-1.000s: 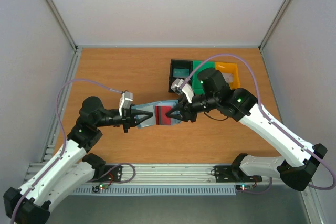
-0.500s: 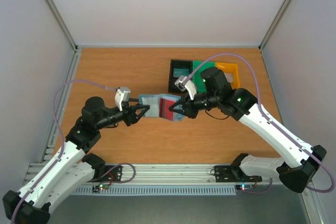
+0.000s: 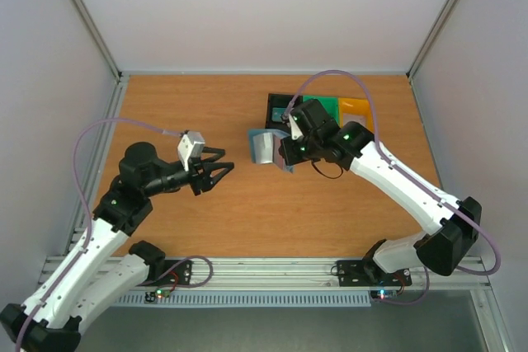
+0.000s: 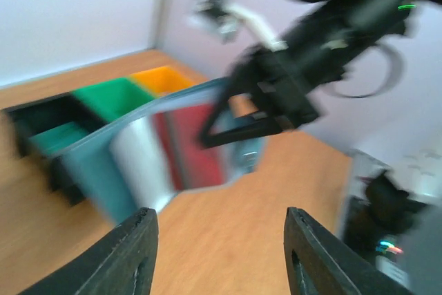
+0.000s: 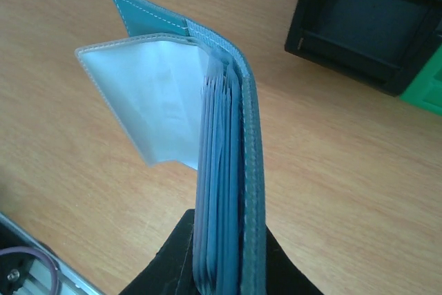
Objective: Take the credit cards out of the card holder
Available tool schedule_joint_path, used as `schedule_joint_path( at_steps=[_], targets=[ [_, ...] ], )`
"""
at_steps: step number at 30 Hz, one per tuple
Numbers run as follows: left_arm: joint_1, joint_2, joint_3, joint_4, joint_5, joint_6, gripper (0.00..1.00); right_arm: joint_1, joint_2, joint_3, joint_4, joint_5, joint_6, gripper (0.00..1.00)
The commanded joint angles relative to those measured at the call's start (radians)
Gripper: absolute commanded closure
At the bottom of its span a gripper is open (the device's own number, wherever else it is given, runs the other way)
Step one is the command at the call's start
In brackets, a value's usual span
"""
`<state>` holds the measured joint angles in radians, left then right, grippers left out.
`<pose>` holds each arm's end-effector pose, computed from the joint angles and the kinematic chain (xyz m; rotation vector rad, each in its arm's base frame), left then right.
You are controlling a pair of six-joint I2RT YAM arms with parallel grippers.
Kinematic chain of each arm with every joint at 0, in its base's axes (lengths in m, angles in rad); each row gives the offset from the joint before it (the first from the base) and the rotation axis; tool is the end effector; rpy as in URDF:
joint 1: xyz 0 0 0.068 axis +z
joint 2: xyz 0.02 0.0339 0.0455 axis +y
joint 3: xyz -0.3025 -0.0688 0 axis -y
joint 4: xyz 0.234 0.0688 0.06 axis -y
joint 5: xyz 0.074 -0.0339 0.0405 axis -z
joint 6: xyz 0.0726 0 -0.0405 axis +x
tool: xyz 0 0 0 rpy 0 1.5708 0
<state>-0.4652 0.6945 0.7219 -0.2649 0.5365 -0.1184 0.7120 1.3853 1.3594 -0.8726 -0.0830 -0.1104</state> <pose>0.1196 -0.1015 0.3414 0.7032 1.7284 -0.8929 0.2162 0.1946 0.3502 -1.0324 2.2769 0.3579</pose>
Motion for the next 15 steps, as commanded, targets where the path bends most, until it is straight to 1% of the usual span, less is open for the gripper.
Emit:
schedule_joint_path(
  at_steps=[1,2,4,7,11,14,15],
  targets=[
    [-0.037,0.077,-0.03,0.313,0.417,-0.206,0.5,0.059,-0.015,0.051,0.054,-0.009,-0.032,0.99],
    [-0.057,0.1,-0.042,0.357,0.404,-0.301,0.51,0.064,-0.023,0.041,0.079,-0.07,-0.059,0.99],
    [-0.087,0.134,-0.049,0.369,0.327,-0.373,0.52,0.064,-0.048,0.004,0.136,-0.185,-0.124,0.99],
    [-0.107,0.152,-0.05,0.365,0.252,-0.345,0.53,0.061,-0.087,-0.034,0.171,-0.273,-0.186,0.99],
    [-0.113,0.138,-0.058,0.323,0.231,-0.341,0.56,0.061,-0.117,-0.047,0.194,-0.411,-0.25,0.99],
    [-0.118,0.128,-0.064,0.273,0.205,-0.313,0.55,0.061,-0.136,-0.059,0.221,-0.515,-0.299,0.99],
    [-0.118,0.118,-0.06,0.219,0.18,-0.3,0.55,0.061,-0.144,-0.061,0.224,-0.538,-0.319,0.99]
  ],
)
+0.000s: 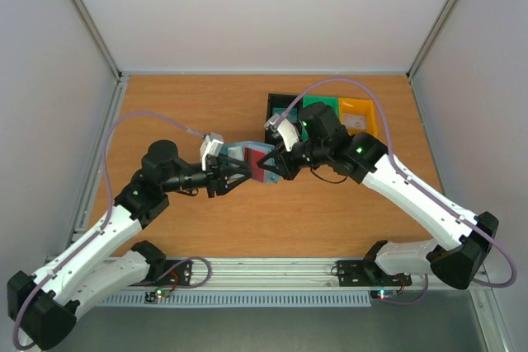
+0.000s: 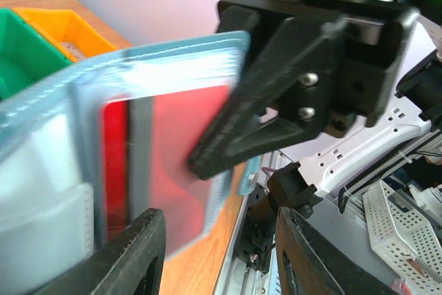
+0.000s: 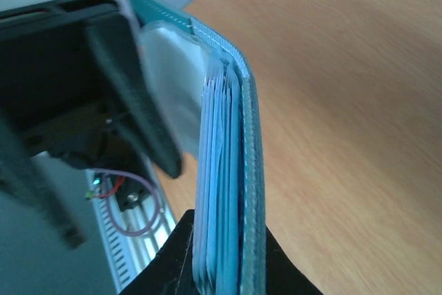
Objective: Take the credit cards out of the card holder
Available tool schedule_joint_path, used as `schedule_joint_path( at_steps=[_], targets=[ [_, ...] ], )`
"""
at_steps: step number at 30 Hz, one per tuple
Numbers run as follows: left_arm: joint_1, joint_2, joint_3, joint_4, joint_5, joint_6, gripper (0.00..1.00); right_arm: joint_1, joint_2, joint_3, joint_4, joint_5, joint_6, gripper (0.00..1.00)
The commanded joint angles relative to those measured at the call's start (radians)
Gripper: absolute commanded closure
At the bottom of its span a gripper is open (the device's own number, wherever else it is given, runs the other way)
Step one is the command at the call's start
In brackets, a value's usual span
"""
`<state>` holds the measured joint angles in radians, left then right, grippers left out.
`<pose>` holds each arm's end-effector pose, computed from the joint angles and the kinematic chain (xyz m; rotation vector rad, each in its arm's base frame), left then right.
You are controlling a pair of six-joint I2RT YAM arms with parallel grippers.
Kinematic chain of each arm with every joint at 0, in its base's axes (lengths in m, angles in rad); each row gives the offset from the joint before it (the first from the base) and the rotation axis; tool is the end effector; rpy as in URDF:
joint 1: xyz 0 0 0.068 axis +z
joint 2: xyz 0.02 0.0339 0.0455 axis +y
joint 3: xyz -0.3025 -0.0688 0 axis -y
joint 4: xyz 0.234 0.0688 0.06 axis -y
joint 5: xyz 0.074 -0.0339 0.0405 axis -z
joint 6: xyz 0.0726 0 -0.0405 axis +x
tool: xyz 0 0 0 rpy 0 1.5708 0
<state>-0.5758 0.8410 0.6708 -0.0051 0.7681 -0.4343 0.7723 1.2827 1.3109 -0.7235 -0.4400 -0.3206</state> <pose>0.1263 -0.1422 0.3364 0.7406 1.7642 -1.3761 0.1744 0.2130 0.3806 -1.3885 1.8238 0.7358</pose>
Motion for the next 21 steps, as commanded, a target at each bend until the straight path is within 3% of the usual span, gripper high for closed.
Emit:
schedule_joint_path(
  at_steps=[1,4,8,13,21],
  targets=[
    [-0.006,-0.039,-0.004,-0.081,-0.083,0.037,0.56,0.001,-0.051,-0.016,0.073,-0.203,-0.131,0.99],
    [0.003,-0.062,0.022,-0.188,-0.127,0.115,0.56,0.001,-0.073,-0.009,0.043,-0.252,-0.183,0.99],
    [0.019,-0.077,0.038,-0.207,-0.082,0.139,0.56,0.001,-0.073,0.014,-0.026,-0.329,-0.237,0.99],
    [0.019,-0.057,0.027,-0.125,0.007,0.124,0.56,0.0,-0.068,0.018,-0.04,-0.438,-0.279,0.99],
    [-0.03,-0.014,0.0,0.158,0.104,0.05,0.7,0.002,-0.051,0.023,0.008,-0.484,-0.272,0.99]
  ],
)
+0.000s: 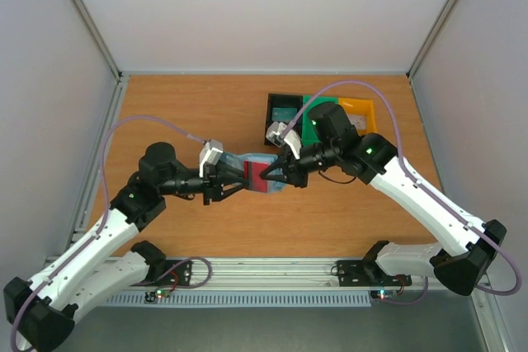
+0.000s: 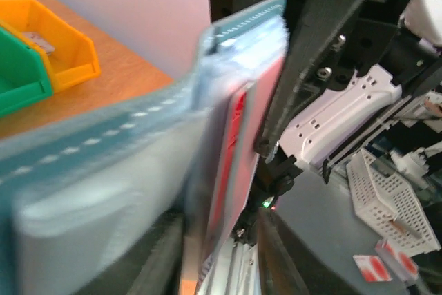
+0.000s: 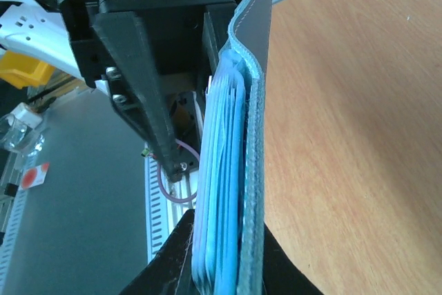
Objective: Take the credit cards out of the card holder
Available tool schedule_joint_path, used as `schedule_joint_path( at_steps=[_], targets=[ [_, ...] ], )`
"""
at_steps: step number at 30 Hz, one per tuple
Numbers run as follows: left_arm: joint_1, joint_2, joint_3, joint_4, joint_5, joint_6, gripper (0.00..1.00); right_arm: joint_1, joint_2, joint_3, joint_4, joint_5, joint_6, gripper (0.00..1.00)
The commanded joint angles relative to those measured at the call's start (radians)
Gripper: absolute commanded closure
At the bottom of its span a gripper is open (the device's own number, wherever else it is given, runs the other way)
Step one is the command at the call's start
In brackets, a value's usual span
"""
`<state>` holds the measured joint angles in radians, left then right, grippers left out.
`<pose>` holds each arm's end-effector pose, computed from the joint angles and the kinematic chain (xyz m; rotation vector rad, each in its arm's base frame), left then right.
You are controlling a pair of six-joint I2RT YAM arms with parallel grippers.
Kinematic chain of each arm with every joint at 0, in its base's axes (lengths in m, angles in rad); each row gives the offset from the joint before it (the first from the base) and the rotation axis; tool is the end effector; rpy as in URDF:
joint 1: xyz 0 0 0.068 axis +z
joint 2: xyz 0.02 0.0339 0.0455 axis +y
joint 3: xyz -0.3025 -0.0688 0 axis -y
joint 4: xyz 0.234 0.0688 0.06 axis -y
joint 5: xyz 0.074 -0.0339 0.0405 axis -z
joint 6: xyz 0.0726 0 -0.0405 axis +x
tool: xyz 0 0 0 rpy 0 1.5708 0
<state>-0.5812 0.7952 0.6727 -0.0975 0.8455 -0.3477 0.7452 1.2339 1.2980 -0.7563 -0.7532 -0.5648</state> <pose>0.1098 -0.1371 0.3338 0.8678 1.7400 -1.3922 0.1482 0.2043 0.3928 -1.6384 1.4723 0.9446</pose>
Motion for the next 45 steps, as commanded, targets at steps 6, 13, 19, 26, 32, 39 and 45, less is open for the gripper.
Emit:
schedule_joint_path(
  at_steps=[6,13,19,26,32,39,45],
  targets=[
    [-0.023,-0.002,-0.007,0.237,0.062,-0.04,1.0,0.028,-0.017,0.015,0.036,-0.145,-0.044,0.99],
    [-0.014,-0.021,-0.019,0.252,0.08,-0.053,1.0,0.017,-0.005,0.007,0.038,-0.134,-0.04,0.91],
    [0.013,-0.042,-0.025,0.218,0.052,-0.073,1.0,-0.038,-0.038,-0.055,0.091,-0.195,0.005,0.72],
    [0.045,-0.051,-0.034,0.168,0.049,-0.049,1.0,-0.066,-0.104,-0.097,0.074,-0.183,-0.005,0.69],
    [0.052,-0.057,-0.037,0.161,0.072,-0.019,1.0,-0.082,-0.111,-0.103,0.043,-0.185,-0.005,0.85],
    [0.056,-0.071,-0.031,0.126,0.093,-0.004,1.0,-0.099,-0.12,-0.099,0.049,-0.179,-0.002,0.99],
    [0.07,-0.083,-0.009,0.016,0.094,0.069,1.0,-0.146,-0.14,-0.113,0.043,-0.211,0.003,0.99]
  ],
)
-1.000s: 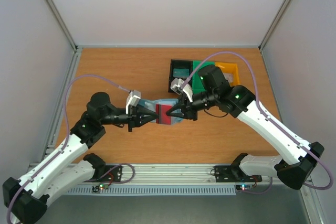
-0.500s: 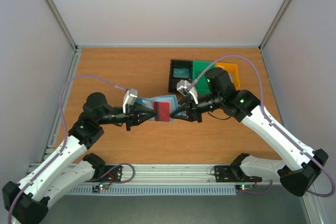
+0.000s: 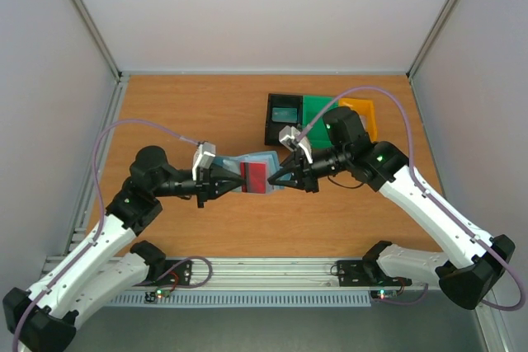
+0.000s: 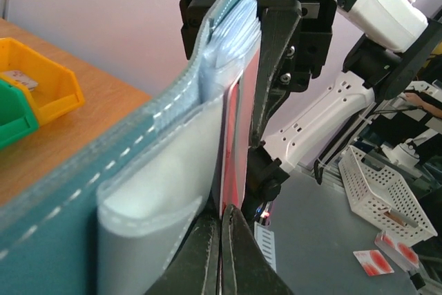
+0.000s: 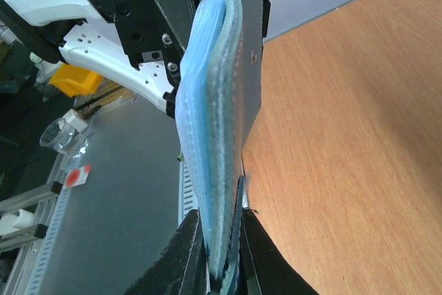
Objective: Take the credit cards out of the card holder
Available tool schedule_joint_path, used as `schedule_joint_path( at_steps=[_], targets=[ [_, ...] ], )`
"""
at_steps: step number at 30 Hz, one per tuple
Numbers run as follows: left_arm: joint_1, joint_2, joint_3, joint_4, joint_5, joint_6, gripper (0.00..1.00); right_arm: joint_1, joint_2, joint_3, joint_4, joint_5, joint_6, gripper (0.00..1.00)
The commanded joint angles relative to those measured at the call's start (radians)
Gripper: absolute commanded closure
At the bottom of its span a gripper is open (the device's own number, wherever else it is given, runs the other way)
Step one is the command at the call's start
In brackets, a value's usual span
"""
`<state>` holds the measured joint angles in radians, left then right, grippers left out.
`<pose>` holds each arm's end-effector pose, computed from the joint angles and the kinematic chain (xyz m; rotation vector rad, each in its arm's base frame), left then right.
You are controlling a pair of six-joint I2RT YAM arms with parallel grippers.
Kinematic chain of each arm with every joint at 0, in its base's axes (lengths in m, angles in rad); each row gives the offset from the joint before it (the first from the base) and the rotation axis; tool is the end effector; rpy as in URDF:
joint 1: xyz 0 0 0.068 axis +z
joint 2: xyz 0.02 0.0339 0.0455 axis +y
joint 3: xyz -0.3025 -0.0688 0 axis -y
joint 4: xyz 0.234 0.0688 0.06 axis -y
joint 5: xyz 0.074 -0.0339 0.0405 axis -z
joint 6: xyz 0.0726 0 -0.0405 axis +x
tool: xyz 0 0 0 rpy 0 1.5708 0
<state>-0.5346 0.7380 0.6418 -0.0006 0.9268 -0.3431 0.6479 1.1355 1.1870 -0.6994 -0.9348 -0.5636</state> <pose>0.1011 -0.1274 0.3429 0.9152 1.5927 -1.4019 0.1373 0.1772 0.3891 -1.5833 1.3863 1.0720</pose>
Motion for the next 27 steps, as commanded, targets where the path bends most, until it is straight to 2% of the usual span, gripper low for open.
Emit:
schedule_joint_path(
  at_steps=[1,6,12,16,19,23,27],
  targets=[
    [0.024,-0.024,0.021,-0.078,0.019,0.07,1.0,-0.05,-0.039,0.0,-0.011,-0.044,0.007,0.99],
    [0.022,-0.004,-0.008,0.067,0.053,0.003,1.0,-0.05,-0.003,0.006,0.044,-0.103,0.061,0.99],
    [0.01,0.017,-0.023,0.114,0.005,-0.061,1.0,-0.05,-0.007,-0.007,0.076,-0.136,0.082,0.99],
    [0.021,0.0,-0.008,0.028,-0.046,-0.049,1.0,-0.053,-0.035,-0.008,0.013,-0.084,0.023,0.99],
    [0.048,-0.009,0.001,-0.038,-0.055,-0.019,1.0,-0.104,-0.037,-0.025,-0.024,-0.07,0.016,0.99],
    [0.074,-0.025,0.005,-0.089,-0.057,0.0,1.0,-0.213,-0.025,-0.074,-0.031,-0.065,0.106,0.99],
    [0.117,-0.047,0.001,-0.216,-0.095,0.086,1.0,-0.28,-0.007,-0.161,-0.018,-0.039,0.222,0.99]
  ],
)
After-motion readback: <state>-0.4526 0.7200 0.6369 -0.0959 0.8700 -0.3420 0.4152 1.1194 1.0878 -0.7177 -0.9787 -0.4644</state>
